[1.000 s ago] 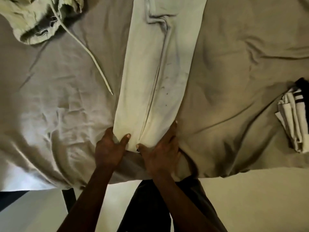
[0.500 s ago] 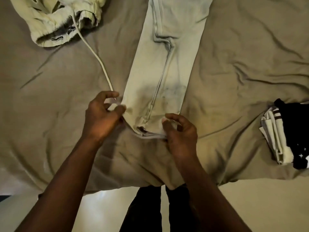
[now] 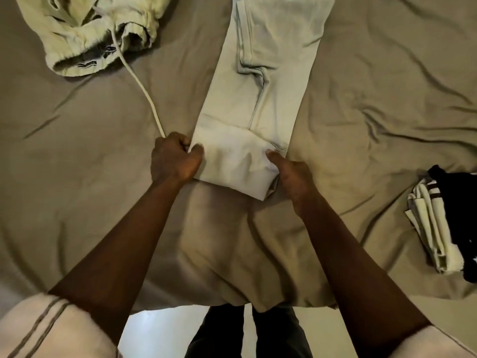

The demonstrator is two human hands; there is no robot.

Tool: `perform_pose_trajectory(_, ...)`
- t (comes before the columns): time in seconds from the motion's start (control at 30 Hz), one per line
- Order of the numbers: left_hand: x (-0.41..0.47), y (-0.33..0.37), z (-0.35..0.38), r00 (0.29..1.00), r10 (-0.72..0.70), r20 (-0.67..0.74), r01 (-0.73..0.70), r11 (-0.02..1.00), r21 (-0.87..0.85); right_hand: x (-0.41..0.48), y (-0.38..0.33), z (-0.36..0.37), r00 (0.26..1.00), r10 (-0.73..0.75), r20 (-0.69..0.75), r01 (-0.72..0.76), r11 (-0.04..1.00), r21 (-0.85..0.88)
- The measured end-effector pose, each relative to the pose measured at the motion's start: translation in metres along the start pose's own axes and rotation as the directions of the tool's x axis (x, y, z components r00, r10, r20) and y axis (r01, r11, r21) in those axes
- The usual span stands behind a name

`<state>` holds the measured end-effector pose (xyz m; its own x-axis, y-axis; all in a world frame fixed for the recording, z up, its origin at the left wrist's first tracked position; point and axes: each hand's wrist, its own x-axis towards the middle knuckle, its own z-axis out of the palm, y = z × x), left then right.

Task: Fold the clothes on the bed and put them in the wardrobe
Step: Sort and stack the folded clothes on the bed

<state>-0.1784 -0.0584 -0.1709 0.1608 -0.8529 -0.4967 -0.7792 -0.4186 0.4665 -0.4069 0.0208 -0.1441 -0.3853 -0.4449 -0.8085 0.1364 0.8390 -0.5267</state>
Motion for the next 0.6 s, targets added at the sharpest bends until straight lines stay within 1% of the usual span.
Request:
perform_pose_trajectory(0.1,-0.016,-0.022,0.012,0.998,0.064,-0.017,-0.063,0.998,0.031,-0.006,0.014,0.000,0.998,0.066,0.004,-0.066,0.993,0.096)
perform_pose_trajectory(0.17,-0.020,-0.027,0.016,0.996,0.072,-0.061,-0.070,0.997,0.031,-0.009,0.024,0.003,0.999,0.049,-0.022,-0.046,0.993,0.108)
perform_pose_trajectory(0.23,-0.023,-0.028,0.019,0.994,0.067,-0.081,-0.067,0.998,0.006,-0.011,0.030,0.008,0.986,-0.094,-0.135,0.108,0.989,0.097)
perform_pose_trajectory(0.3,-0.024,-0.028,0.021,0.994,0.052,-0.093,-0.054,0.998,-0.012,-0.003,0.030,0.012,0.940,-0.257,-0.225,0.284,0.954,0.094)
perform_pose_trajectory(0.37,-0.024,-0.028,0.020,0.993,0.052,-0.105,-0.054,0.998,-0.013,0.004,0.022,0.013,0.901,-0.356,-0.249,0.384,0.920,0.074)
perform_pose_trajectory(0.43,-0.024,-0.028,0.018,0.993,0.064,-0.103,-0.067,0.998,-0.018,0.005,0.020,0.013,0.913,-0.341,-0.224,0.377,0.915,0.145)
perform_pose_trajectory(0.5,-0.024,-0.027,0.015,0.994,0.076,-0.082,-0.078,0.997,-0.015,-0.005,0.032,0.012,0.955,-0.254,-0.150,0.280,0.942,0.184)
perform_pose_trajectory(0.57,-0.024,-0.028,0.012,0.995,0.077,-0.064,-0.077,0.997,-0.003,-0.015,0.058,0.010,0.980,-0.192,-0.056,0.198,0.967,0.159)
perform_pose_trajectory(0.6,-0.024,-0.028,0.012,0.995,0.080,-0.060,-0.080,0.997,0.002,-0.020,0.071,0.008,0.982,-0.189,-0.032,0.191,0.973,0.133)
